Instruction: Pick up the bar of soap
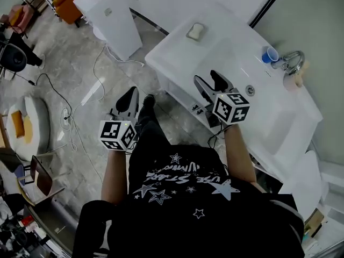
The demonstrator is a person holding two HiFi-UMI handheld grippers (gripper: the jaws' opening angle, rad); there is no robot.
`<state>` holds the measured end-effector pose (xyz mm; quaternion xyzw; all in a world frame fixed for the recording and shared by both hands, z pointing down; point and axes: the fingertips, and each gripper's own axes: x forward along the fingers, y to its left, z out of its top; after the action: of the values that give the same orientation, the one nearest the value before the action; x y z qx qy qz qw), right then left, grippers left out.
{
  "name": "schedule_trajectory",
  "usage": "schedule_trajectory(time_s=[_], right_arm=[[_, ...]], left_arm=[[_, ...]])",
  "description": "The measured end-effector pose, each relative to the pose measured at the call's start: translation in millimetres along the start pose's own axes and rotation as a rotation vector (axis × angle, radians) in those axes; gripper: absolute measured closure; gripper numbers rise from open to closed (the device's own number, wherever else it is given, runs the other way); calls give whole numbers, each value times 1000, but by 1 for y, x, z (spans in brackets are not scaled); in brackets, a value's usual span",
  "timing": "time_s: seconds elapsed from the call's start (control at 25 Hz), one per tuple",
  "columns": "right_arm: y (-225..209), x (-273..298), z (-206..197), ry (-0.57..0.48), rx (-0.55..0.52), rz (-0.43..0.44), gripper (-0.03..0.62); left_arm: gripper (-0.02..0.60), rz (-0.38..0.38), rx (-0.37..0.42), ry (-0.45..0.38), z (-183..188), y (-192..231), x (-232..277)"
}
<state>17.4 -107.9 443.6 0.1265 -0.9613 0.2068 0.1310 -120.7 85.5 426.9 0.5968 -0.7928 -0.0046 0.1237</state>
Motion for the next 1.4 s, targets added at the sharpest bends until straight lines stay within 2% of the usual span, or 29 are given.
schedule_trajectory(time_s=[0.16, 0.48, 0.72, 1.04, 1.4], right_arm=[[-28, 34, 17, -16, 41, -105, 279], [-73, 116, 51, -34, 161, -305, 281], [-104, 163, 65, 7, 227, -445, 313], [-140, 193, 52, 104, 311, -623, 357], [-169, 210, 35, 236, 339, -742, 396]], left_arm=[[572, -98, 6, 18, 13, 34, 64], [572, -325, 42, 137, 33, 90, 199], [571, -492, 65, 180, 50, 108, 283], [572, -660, 75, 240, 46, 108, 345], [572, -767, 72, 262, 41, 92, 382]])
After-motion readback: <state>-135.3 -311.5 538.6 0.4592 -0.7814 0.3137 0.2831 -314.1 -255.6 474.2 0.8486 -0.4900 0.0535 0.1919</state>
